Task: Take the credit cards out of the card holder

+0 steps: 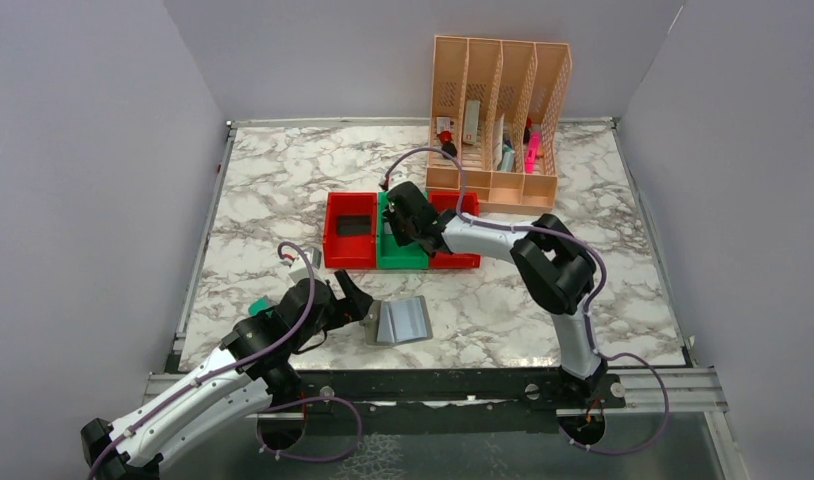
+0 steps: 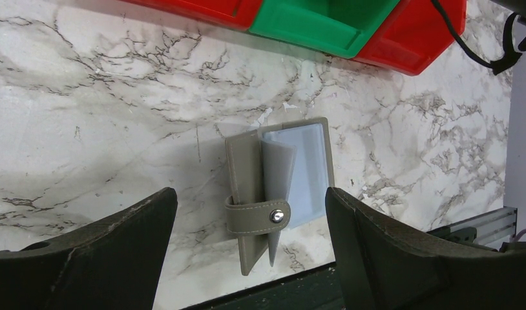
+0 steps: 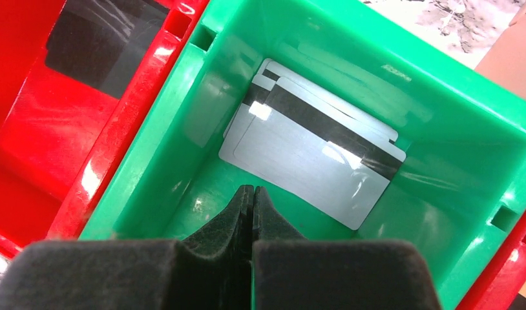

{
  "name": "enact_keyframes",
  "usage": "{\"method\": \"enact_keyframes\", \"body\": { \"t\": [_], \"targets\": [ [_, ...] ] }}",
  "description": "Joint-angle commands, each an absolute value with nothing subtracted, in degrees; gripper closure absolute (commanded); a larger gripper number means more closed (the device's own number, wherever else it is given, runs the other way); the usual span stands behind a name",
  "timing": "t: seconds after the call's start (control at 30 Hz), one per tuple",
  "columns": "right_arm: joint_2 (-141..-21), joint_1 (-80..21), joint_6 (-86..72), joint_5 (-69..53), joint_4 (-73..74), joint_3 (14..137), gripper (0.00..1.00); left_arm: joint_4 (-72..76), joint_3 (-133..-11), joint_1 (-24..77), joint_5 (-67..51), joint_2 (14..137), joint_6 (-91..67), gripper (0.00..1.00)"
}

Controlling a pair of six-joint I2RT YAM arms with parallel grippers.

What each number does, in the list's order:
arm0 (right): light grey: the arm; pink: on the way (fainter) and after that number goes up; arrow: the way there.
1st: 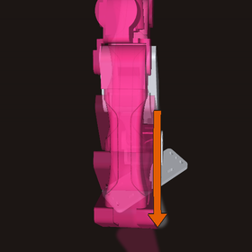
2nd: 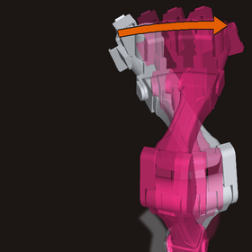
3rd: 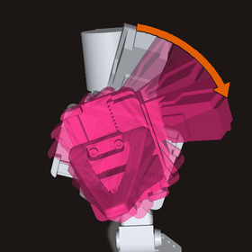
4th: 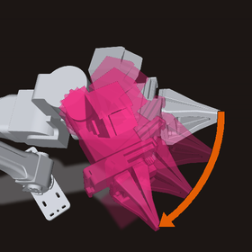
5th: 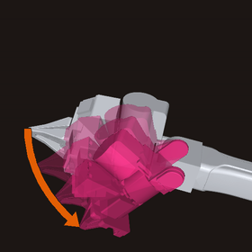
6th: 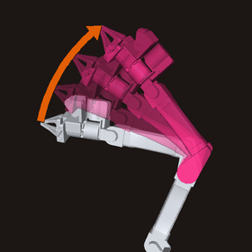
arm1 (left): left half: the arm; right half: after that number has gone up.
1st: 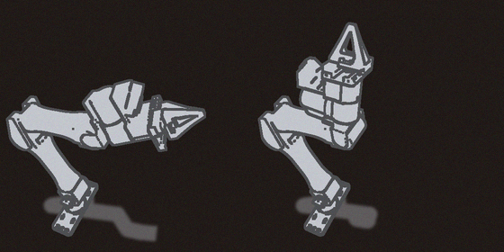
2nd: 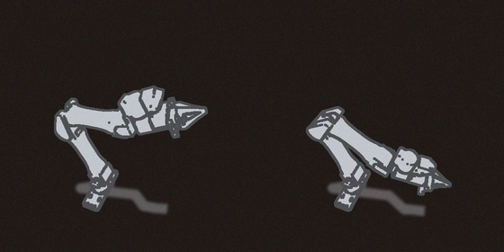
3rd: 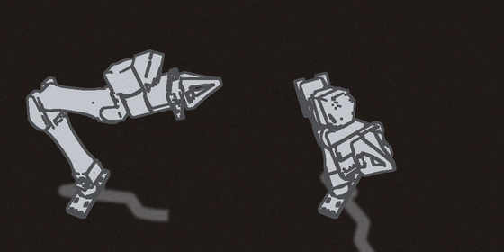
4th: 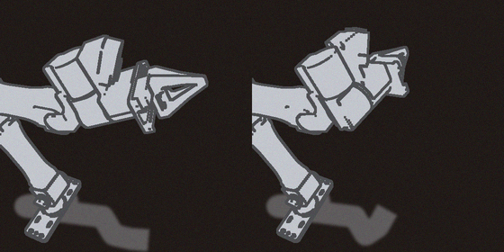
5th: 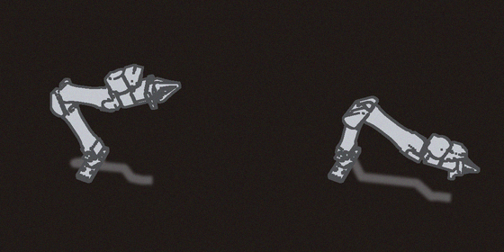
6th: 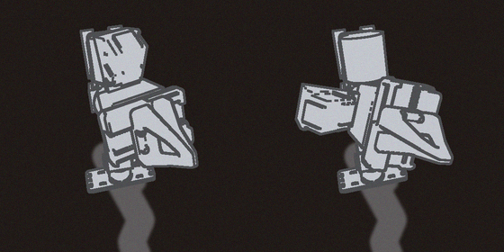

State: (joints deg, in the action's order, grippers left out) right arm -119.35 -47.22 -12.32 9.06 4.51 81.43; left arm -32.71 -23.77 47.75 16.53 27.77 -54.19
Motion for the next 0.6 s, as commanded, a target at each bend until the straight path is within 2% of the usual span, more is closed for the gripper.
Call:
{"method": "enact_keyframes", "body": {
  "t": [0.0,0.3,0.57],
  "targets": [
    [-119.12,-48.54,-12.37,13.03,4.56,78.82,0.95,-32.41,-24.28,47.69,16.83,27.68,-54.43,0.12],
    [-121.03,-51.48,-19.22,24.1,13.91,86.3,0.96,-32.38,-24.15,47.72,16.68,27.3,-54.56,0.12],
    [-123.91,-51.59,-22.51,24.0,14.33,88.63,0.96,-32.52,-24.19,47.65,16.53,26.62,-53.88,0.12]
  ]
}}
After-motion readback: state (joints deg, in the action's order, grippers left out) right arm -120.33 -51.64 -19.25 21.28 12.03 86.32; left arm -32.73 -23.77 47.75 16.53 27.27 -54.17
